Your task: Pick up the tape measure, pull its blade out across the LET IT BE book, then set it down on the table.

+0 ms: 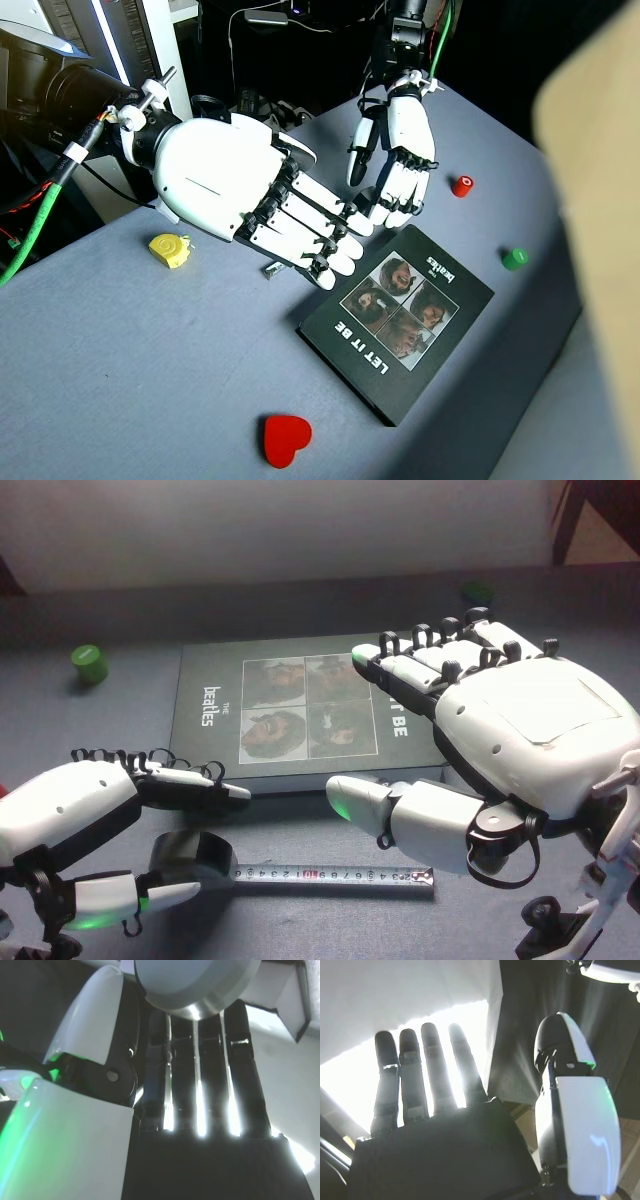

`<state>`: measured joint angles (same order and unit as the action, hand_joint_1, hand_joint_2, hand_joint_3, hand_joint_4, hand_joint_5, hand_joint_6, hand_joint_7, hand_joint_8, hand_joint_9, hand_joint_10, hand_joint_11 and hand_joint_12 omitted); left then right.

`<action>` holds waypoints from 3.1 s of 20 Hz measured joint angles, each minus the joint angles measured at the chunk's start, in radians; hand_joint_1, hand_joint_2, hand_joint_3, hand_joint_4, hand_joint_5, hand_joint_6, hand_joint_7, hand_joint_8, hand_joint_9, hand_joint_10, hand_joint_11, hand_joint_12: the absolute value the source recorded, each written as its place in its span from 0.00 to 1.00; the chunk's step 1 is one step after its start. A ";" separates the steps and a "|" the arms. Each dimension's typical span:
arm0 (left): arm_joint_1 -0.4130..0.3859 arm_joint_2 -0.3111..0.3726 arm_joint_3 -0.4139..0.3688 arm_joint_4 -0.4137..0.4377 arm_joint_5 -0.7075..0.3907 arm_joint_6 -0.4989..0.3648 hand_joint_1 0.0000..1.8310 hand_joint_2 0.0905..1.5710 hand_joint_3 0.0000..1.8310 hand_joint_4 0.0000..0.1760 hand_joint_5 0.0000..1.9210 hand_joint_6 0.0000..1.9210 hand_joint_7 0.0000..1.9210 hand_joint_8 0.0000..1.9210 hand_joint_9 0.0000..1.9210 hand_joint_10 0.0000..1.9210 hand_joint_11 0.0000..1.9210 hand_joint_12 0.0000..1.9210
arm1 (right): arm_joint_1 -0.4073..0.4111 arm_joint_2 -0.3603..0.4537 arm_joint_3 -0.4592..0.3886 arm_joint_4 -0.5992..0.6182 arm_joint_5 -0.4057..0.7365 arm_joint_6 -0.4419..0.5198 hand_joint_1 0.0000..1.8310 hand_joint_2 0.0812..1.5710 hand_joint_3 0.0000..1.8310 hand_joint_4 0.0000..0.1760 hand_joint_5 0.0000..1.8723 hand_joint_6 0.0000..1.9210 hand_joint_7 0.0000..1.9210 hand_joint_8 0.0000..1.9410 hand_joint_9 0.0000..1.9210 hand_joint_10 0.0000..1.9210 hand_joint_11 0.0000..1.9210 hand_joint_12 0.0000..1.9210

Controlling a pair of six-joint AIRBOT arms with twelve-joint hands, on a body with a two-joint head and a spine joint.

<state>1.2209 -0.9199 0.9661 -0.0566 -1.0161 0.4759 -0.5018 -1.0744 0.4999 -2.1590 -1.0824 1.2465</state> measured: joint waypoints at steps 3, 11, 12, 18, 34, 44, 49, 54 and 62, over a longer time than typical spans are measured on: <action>-0.008 0.000 0.006 -0.004 0.016 0.008 0.59 0.70 0.00 0.00 0.32 0.00 0.38 0.01 0.34 0.01 0.22 0.31 | 0.000 0.000 -0.002 -0.003 0.000 0.003 0.06 0.70 0.00 0.21 0.12 0.00 0.13 0.00 0.11 0.00 0.00 0.43; -0.011 0.000 0.027 0.010 0.063 0.033 0.60 0.72 0.00 0.00 0.31 0.00 0.38 0.00 0.33 0.00 0.21 0.30 | 0.000 0.000 -0.002 -0.003 0.000 0.006 0.07 0.70 0.00 0.19 0.12 0.00 0.13 0.00 0.11 0.00 0.00 0.46; -0.011 0.000 0.029 0.013 0.064 0.034 0.60 0.72 0.00 0.00 0.31 0.00 0.38 0.00 0.33 0.00 0.21 0.30 | 0.000 0.000 -0.002 -0.003 -0.001 0.006 0.07 0.70 0.00 0.19 0.12 0.00 0.13 0.00 0.11 0.00 0.00 0.46; -0.011 -0.013 0.042 0.013 0.093 0.058 0.60 0.72 0.00 0.00 0.31 0.00 0.37 0.00 0.33 0.00 0.21 0.30 | -0.005 0.000 -0.002 -0.004 -0.001 0.008 0.08 0.69 0.00 0.19 0.12 0.00 0.13 0.00 0.12 0.00 0.00 0.46; -0.026 -0.024 0.056 0.037 0.107 0.092 0.76 0.66 0.00 0.00 0.51 0.50 0.59 0.30 0.54 0.54 0.54 0.36 | -0.007 0.000 -0.002 -0.011 -0.001 0.010 0.09 0.69 0.00 0.20 0.13 0.00 0.13 0.00 0.13 0.00 0.00 0.48; -0.144 0.035 0.008 0.026 0.251 0.135 0.75 0.67 0.00 0.00 0.49 0.53 0.59 0.32 0.51 0.58 0.50 0.39 | -0.005 0.000 -0.002 -0.011 0.012 0.026 0.09 0.68 0.00 0.19 0.13 0.00 0.14 0.00 0.13 0.00 0.00 0.48; -0.319 0.108 0.005 -0.086 0.443 0.161 0.75 0.67 0.00 0.00 0.49 0.53 0.58 0.33 0.52 0.57 0.50 0.39 | 0.039 -0.001 -0.002 -0.007 0.025 0.021 0.10 0.68 0.00 0.19 0.13 0.00 0.14 0.00 0.13 0.00 0.00 0.48; -0.519 0.152 -0.029 -0.443 0.636 0.396 0.82 0.66 0.00 0.00 0.49 0.49 0.59 0.28 0.54 0.48 0.47 0.74 | 0.241 -0.112 0.122 0.202 0.064 -0.129 0.39 0.69 0.00 0.00 0.17 0.01 0.16 0.00 0.15 0.01 0.00 0.51; -0.715 0.152 -0.014 -0.892 0.750 0.762 0.82 0.66 0.00 0.00 0.47 0.49 0.61 0.24 0.53 0.49 0.47 0.75 | 0.270 -0.231 0.221 0.296 0.018 -0.139 0.55 0.70 0.00 0.00 0.31 0.01 0.27 0.01 0.24 0.02 0.01 0.63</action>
<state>0.5064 -0.7681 0.9516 -0.9489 -0.2657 1.2377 -0.2317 -1.3056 0.7212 -1.8626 -1.0649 1.1072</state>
